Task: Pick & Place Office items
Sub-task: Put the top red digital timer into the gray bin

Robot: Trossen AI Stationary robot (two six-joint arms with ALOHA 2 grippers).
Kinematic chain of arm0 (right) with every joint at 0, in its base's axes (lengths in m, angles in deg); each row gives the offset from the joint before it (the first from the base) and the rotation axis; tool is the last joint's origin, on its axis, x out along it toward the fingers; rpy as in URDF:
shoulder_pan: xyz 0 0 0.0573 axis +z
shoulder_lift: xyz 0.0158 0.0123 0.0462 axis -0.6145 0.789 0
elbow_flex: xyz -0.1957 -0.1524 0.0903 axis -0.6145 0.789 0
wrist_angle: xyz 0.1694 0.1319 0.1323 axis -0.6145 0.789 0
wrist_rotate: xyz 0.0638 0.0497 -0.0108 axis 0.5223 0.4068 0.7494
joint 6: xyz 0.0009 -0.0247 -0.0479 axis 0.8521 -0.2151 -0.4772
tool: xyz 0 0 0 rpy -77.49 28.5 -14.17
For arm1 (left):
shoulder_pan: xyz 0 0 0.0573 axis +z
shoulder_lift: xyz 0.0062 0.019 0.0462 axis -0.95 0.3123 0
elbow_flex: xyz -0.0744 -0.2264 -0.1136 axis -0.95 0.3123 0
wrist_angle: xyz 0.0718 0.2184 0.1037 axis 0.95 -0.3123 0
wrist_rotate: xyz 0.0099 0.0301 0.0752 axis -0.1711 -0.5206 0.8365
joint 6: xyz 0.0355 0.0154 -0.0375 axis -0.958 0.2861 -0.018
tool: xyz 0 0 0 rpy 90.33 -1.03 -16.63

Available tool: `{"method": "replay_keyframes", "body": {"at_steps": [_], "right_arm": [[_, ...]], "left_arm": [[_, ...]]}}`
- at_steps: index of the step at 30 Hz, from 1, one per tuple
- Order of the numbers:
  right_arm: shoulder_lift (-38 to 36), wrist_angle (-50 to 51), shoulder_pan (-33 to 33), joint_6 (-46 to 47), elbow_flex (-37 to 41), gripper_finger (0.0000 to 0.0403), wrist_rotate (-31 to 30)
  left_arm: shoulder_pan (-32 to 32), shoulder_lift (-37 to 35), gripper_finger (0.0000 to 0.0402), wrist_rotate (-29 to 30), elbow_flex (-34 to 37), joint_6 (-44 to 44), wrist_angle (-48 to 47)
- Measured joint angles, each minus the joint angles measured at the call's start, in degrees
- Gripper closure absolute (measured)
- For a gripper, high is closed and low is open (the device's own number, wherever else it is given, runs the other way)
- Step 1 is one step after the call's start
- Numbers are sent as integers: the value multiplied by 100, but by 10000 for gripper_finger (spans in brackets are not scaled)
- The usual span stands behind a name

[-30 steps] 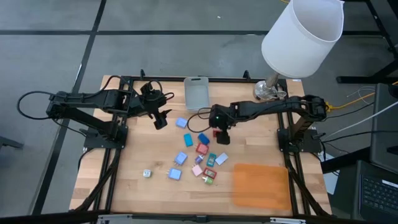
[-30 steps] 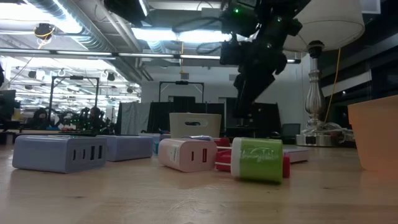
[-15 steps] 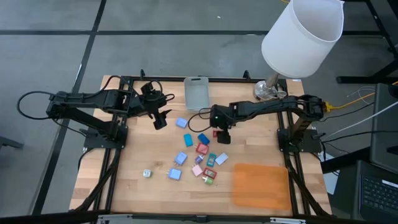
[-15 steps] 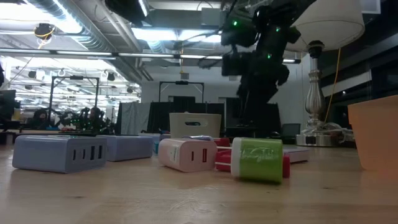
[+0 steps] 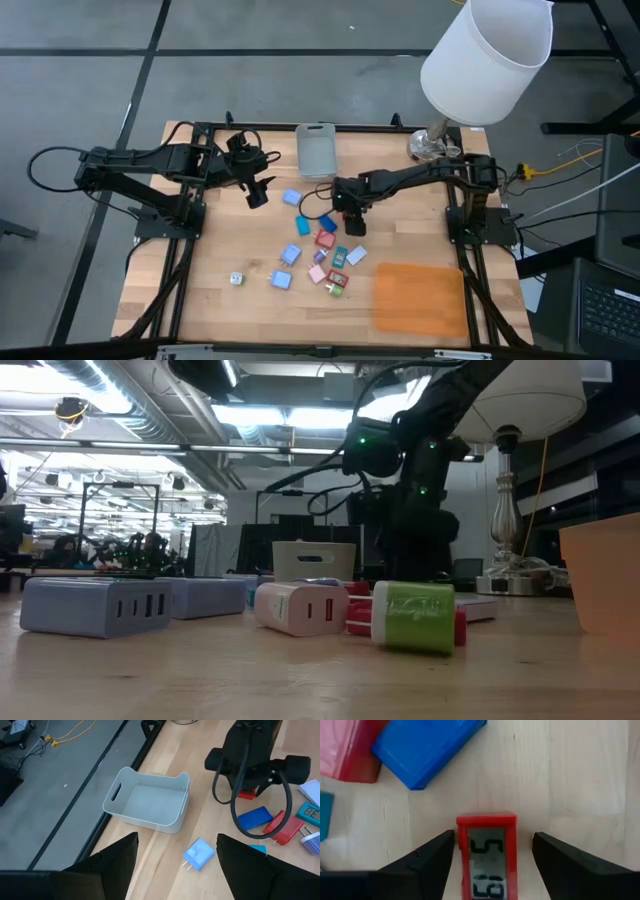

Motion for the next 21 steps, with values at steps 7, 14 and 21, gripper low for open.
{"method": "replay_keyframes", "body": {"at_steps": [7, 14, 21], "right_arm": [[107, -31, -122, 183, -8, 225, -16], [102, -2, -257, 534, -65, 254, 306], [-263, 106, -277, 1133, -608, 254, 933]], "left_arm": [[4, 0, 137, 19, 0, 0, -2], [4, 0, 137, 144, 0, 65, 0], [5, 0, 137, 375, 0, 105, 4]]}}
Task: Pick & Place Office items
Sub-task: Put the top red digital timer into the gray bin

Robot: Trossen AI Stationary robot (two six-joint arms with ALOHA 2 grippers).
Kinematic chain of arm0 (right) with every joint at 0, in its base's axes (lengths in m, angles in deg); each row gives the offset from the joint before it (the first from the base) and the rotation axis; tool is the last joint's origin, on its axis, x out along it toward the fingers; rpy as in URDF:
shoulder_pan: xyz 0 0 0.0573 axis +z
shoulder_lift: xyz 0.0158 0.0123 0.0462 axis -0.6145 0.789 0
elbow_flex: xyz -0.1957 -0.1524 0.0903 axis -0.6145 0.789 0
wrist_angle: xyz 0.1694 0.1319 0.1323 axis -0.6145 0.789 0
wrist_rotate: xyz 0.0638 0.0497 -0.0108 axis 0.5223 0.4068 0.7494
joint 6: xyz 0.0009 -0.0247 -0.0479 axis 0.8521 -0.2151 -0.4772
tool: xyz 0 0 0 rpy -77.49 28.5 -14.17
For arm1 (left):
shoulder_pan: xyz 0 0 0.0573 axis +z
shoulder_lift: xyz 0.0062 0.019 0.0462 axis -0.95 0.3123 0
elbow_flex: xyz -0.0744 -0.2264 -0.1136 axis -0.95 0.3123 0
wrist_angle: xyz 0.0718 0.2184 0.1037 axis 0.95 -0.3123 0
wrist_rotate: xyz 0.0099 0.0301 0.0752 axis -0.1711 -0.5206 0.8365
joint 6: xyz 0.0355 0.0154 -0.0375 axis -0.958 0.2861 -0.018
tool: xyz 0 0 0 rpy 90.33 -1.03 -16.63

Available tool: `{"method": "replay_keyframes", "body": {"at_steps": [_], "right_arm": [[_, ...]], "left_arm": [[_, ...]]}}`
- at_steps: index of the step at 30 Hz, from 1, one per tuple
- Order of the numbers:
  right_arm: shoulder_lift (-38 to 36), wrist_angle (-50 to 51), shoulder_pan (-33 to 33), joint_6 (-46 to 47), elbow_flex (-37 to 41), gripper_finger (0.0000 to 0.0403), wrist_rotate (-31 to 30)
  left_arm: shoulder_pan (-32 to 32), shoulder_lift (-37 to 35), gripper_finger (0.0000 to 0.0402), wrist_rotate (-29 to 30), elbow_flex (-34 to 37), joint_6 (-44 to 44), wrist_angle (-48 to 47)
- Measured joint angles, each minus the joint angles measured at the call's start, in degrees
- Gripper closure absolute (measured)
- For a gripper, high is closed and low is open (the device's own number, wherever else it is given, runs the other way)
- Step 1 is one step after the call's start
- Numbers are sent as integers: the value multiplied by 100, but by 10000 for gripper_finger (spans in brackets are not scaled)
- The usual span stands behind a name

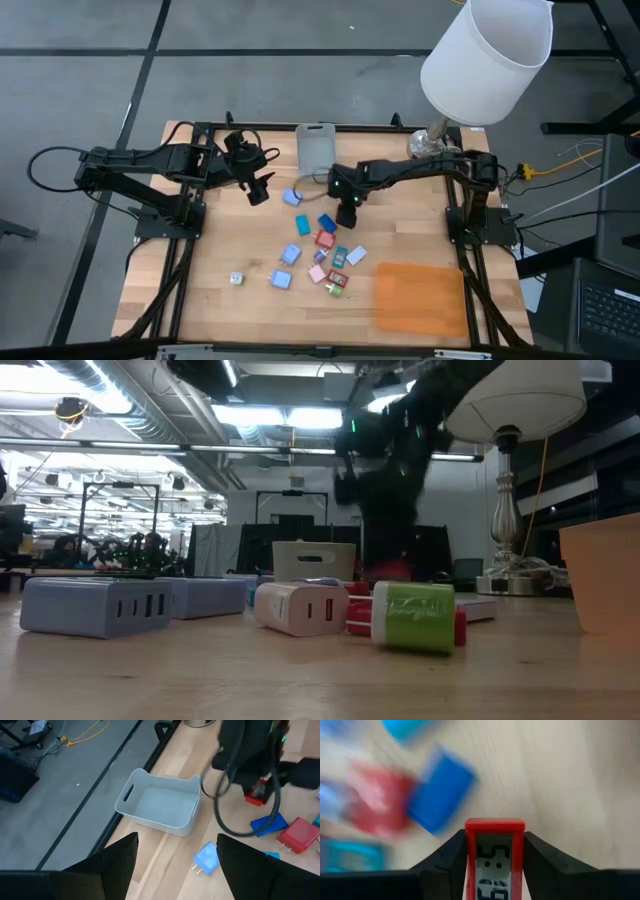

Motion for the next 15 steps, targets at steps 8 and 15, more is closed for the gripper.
{"method": "replay_keyframes", "body": {"at_steps": [8, 15], "right_arm": [[-509, 169, 14, 275, -1109, 254, 675], [-497, -154, -430, 254, -1791, 254, -616]], "left_arm": [[156, 0, 137, 162, 0, 170, 24], [399, 0, 137, 219, 0, 166, 44]]}}
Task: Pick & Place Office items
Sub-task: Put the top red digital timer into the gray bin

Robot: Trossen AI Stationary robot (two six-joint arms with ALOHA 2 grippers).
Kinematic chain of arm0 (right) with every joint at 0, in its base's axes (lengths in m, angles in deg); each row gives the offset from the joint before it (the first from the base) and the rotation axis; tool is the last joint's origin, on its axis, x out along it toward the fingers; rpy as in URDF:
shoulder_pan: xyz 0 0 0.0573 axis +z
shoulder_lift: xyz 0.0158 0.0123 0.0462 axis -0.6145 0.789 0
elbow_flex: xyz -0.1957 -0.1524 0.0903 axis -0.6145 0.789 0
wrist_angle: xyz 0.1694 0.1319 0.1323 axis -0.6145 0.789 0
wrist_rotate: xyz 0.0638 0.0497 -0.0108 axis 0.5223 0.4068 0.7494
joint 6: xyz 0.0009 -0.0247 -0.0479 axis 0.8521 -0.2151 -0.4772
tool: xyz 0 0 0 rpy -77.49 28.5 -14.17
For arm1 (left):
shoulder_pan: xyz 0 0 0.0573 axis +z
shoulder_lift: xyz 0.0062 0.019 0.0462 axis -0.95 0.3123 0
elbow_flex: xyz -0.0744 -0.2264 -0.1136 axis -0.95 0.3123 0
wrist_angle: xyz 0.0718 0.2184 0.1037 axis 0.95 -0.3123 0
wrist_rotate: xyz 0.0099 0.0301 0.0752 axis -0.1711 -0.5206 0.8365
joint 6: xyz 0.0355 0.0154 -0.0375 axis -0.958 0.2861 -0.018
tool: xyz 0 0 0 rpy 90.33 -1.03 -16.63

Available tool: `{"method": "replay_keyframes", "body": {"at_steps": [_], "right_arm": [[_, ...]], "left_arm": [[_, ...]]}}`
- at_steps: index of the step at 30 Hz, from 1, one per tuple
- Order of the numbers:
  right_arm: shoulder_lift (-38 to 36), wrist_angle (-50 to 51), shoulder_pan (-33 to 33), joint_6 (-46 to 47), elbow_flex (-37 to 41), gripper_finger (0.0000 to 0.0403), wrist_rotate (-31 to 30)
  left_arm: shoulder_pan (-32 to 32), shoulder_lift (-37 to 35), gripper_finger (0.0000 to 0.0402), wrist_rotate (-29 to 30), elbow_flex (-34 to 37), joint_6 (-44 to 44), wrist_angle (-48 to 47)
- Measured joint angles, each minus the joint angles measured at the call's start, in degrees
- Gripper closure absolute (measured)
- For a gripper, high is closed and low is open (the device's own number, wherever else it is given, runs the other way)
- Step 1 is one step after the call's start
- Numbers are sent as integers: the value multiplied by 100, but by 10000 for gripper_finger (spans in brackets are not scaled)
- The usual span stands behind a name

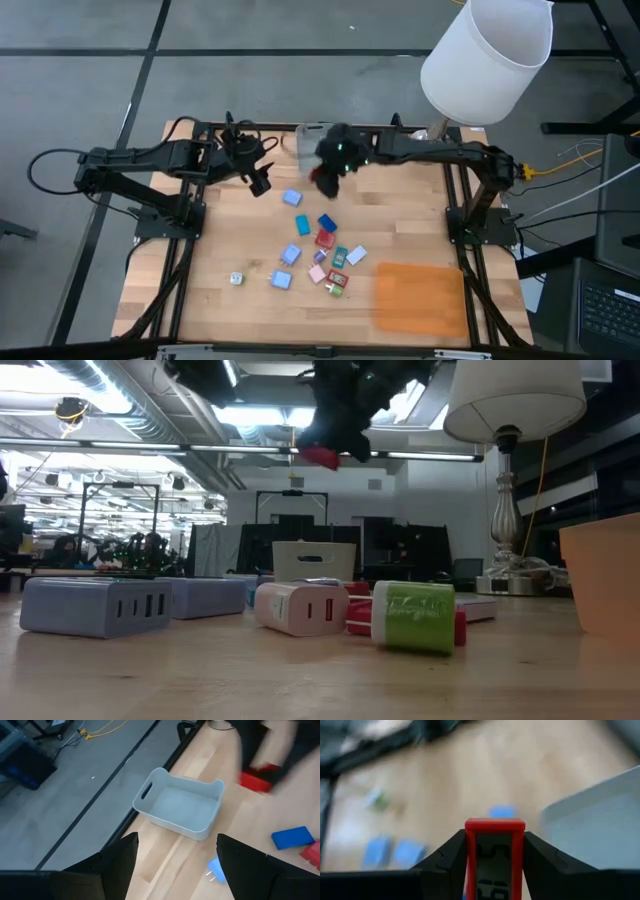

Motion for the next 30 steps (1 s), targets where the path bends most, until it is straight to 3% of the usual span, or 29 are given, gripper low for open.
{"method": "replay_keyframes", "body": {"at_steps": [4, 14, 23, 24, 30], "right_arm": [[189, -197, -523, 174, 4, 254, -516], [1037, -969, -1298, 609, 4, 254, 244], [1412, -1232, -1364, 1017, 9, 253, 84], [1412, -1271, -1362, 1029, 9, 243, 85], [1410, -1455, -1417, 1357, 9, 96, 93]], "left_arm": [[143, 0, 137, -2, 2, 2, 0], [254, -2, 137, -2, 2, 0, 0], [252, -2, 137, -4, 0, 177, -2], [252, -2, 137, -4, 0, 201, -2], [252, -2, 137, -4, 2, 242, -2]]}}
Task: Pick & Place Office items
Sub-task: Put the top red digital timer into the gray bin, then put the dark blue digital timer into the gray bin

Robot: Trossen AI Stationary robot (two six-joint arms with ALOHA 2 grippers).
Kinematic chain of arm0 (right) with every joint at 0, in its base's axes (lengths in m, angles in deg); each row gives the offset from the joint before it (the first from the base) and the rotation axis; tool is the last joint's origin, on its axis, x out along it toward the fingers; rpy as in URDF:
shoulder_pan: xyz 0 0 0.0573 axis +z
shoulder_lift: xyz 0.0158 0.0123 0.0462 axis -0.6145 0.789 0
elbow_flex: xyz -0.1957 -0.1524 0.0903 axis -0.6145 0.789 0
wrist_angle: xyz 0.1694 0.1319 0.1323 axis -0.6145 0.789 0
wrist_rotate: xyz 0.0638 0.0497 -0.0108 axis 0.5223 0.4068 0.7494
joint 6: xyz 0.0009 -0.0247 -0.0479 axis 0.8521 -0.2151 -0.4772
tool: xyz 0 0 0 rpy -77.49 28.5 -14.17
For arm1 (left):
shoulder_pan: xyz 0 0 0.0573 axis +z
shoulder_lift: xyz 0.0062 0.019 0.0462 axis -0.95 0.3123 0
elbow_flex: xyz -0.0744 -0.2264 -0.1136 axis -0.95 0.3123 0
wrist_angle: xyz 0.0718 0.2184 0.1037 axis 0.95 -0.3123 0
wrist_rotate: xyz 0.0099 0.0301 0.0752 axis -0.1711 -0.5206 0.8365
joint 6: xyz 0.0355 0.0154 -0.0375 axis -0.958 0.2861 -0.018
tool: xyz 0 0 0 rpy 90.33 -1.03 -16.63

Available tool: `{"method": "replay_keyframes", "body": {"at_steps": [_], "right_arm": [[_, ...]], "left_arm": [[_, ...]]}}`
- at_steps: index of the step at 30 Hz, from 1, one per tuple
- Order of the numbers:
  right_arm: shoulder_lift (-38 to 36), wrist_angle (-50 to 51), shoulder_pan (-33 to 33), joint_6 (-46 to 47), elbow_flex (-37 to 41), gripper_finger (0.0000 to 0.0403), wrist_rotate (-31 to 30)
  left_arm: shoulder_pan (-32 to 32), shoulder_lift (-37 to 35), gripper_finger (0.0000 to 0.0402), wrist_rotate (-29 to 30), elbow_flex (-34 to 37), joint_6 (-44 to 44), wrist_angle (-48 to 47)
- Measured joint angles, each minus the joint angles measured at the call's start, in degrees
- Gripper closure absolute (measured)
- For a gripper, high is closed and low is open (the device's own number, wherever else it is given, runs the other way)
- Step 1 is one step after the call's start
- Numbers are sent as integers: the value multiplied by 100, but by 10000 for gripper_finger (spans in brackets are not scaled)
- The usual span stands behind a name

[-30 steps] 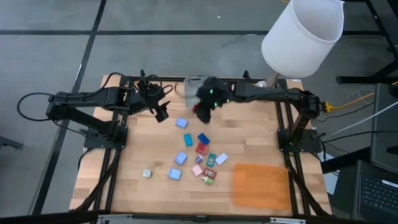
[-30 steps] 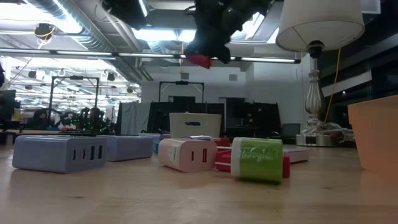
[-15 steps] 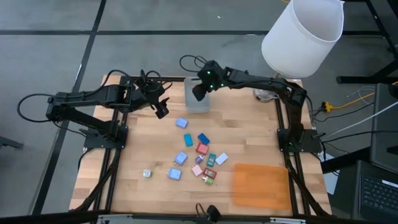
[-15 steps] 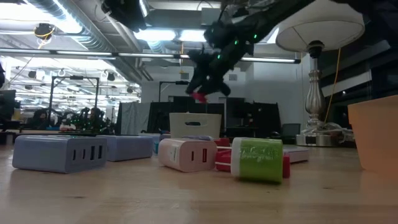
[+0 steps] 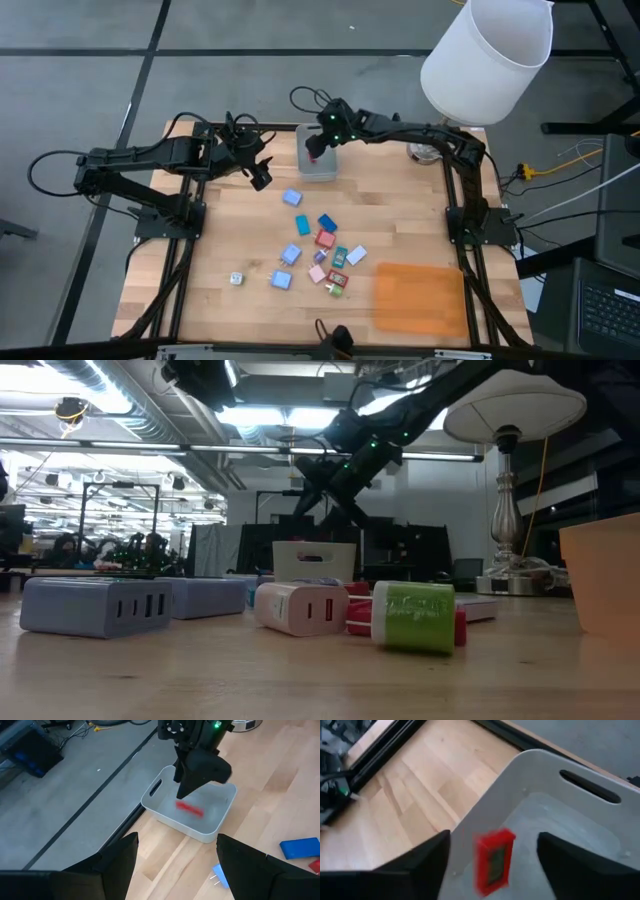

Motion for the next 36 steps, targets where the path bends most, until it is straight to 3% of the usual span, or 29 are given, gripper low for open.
{"method": "replay_keyframes", "body": {"at_steps": [4, 10, 14, 18, 21, 23, 30, 33, 36], "right_arm": [[-1, -35, -2, 77, 0, 89, 36], [-308, -336, 52, 292, 0, 136, 758], [-715, -313, 291, 269, -4, 158, 864], [-1081, -262, 724, 134, -10, 163, 629], [-1232, -246, 1072, 75, -9, 163, 380], [-1274, -248, 1284, 75, -9, 163, 282], [-1189, 984, 1871, 217, -9, 163, -667], [-1138, 1852, 2100, 518, -3, 163, -1155], [-1075, 2639, 2242, 1053, -2, 163, -1152]], "left_arm": [[0, 0, 137, 4, -1, -2, 0], [31, 0, 137, 103, -1, -215, -271], [519, -129, 137, -167, 13, -53, -938], [896, -801, 137, -664, 126, -118, 357], [949, -1463, 137, -775, 656, -309, 1896], [991, -1953, 137, -830, 1117, -238, 2447], [687, -3480, 144, -997, 2812, 963, 3043], [482, -3805, 155, -725, 3252, 950, 3456], [420, -3925, 161, -726, 3556, 902, 3500]]}}
